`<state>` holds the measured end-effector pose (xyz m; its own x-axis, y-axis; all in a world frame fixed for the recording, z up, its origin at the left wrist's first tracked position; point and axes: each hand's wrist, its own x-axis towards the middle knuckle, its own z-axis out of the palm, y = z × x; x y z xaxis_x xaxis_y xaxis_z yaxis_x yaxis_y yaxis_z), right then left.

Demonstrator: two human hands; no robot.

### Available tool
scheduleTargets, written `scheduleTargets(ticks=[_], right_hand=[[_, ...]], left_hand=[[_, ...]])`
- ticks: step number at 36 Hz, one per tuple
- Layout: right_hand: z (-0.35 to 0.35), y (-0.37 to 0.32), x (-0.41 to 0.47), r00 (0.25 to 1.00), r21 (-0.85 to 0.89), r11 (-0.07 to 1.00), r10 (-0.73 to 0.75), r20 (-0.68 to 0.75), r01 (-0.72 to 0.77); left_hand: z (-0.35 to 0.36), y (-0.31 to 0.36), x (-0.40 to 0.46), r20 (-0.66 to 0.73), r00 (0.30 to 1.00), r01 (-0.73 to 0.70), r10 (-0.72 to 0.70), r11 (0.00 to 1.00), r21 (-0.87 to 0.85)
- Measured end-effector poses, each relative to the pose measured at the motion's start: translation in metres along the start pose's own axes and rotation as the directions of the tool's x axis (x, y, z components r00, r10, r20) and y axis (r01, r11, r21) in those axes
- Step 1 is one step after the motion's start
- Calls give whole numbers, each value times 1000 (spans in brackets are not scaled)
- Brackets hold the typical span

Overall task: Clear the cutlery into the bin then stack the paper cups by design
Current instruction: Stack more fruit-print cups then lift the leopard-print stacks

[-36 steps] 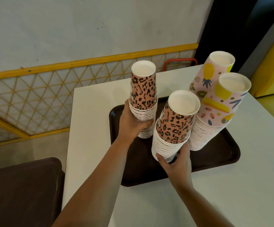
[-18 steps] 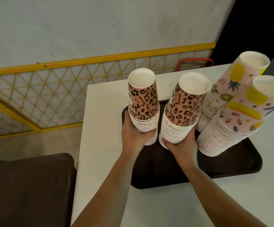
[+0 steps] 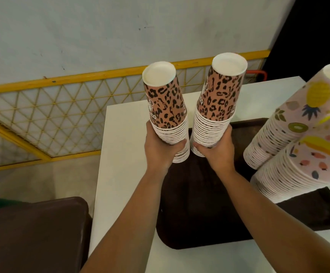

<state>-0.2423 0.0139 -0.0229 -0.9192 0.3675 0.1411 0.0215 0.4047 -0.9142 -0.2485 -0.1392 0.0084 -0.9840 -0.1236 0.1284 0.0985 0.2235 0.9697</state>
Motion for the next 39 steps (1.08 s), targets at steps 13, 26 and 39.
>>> scheduleTargets(ticks=[13,26,39], right_hand=[[0,5,8,999,-51,998,27,47,-25],[-70,-81,-66,944,67,950,-292,-156,305],[-208,-97,-71,720,87,815,-449,-529,572]], left_hand=[[8,-5,15,-19,1000,17,-15,997,74],[35,26,-72,-358,933,-5,-45,991,-137],[105,40,-160,281,960,-34,8,996,86]])
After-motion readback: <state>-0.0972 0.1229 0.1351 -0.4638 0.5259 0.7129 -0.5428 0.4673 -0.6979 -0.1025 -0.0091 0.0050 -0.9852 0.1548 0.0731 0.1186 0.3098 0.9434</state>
